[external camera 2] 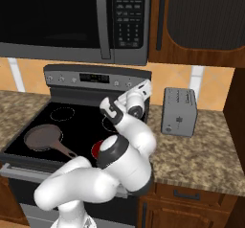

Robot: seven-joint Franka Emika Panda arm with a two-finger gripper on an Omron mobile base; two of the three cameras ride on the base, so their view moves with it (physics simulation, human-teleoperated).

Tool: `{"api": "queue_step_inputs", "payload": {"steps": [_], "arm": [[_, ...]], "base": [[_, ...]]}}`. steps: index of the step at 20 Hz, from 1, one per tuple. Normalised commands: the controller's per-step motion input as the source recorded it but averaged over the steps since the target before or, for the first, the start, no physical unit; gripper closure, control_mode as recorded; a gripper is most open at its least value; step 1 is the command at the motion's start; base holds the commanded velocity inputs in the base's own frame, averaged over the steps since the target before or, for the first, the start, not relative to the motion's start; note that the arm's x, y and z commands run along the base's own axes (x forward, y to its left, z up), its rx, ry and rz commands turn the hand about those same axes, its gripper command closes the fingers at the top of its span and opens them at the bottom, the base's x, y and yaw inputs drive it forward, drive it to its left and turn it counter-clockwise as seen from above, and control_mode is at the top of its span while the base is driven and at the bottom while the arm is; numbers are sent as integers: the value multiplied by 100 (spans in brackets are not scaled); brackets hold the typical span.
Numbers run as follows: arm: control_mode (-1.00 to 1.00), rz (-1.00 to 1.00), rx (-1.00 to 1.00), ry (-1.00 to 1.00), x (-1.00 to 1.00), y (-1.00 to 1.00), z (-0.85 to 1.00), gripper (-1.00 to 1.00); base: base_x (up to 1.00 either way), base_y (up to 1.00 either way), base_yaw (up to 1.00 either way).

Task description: Turn off the front right burner of the stove.

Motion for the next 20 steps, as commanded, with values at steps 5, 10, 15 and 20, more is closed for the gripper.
{"api": "queue_step_inputs", "payload": {"steps": [5, 10, 15, 20], "arm": [[-100, 3, -10, 0, 10, -2, -27, -100], [-100, 8, -10, 0, 23, -24, -18, -100], [-100, 5, -8, -1, 39, -27, -7, -100], [-100, 2, -4, 0, 44, -16, -3, -100]], "base": [[0, 0, 0], [0, 0, 0], [0, 0, 0], [0, 0, 0]]}}
